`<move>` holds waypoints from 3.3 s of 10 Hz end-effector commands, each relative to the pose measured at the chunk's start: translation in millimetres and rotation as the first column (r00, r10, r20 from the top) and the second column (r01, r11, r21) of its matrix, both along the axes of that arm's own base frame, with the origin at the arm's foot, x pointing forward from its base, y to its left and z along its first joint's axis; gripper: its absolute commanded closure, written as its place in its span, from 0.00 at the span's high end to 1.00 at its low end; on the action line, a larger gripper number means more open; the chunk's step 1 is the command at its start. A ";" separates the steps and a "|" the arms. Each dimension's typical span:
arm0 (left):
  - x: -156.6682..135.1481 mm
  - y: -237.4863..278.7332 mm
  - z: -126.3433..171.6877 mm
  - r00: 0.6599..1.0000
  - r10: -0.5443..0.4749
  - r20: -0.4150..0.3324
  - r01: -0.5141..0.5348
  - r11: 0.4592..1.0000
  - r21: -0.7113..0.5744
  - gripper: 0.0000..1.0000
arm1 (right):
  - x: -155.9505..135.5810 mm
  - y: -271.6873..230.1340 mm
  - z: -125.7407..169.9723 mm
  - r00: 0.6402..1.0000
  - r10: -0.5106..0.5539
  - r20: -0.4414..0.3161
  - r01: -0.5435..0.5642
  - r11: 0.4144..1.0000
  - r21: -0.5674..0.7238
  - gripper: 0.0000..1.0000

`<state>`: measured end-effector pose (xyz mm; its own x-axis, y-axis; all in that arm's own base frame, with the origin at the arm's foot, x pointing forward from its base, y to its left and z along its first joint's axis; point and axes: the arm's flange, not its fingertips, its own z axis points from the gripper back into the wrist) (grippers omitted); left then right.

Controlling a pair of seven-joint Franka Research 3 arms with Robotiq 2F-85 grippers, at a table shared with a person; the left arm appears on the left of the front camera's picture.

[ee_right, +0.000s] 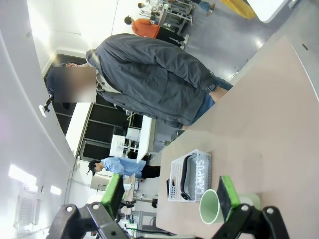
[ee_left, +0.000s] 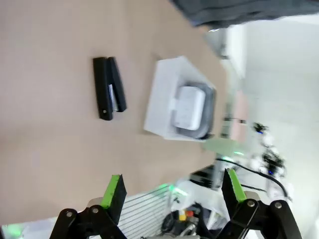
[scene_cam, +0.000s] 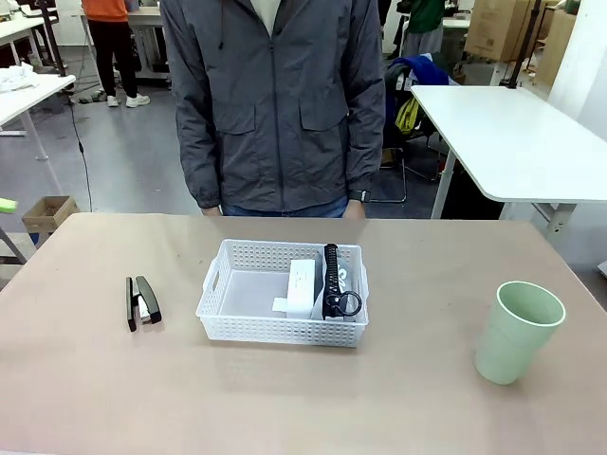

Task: Efficiently arrange items inside the basket to fit them all.
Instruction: Pick up the Stapler and place it inside the Organizing basket.

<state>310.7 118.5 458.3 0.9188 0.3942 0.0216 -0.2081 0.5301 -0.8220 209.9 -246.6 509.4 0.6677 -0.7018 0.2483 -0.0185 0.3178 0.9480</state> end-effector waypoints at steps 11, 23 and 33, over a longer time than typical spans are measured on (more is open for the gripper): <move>87.9 -202.4 -111.6 0.956 -0.124 -0.265 0.291 0.517 0.805 1.00 | 2.1 -0.6 -0.1 0.999 -0.001 0.039 0.001 1.000 0.000 1.00; 88.8 -210.9 -102.7 0.957 0.121 -0.264 0.097 0.723 0.684 1.00 | 2.1 -0.6 -0.1 0.999 -0.001 0.039 0.001 1.000 0.000 1.00; 105.5 -199.5 -137.7 0.923 0.285 -0.256 -0.022 0.707 0.707 1.00 | 2.1 -0.6 -0.1 0.999 -0.001 0.039 0.001 1.000 0.000 1.00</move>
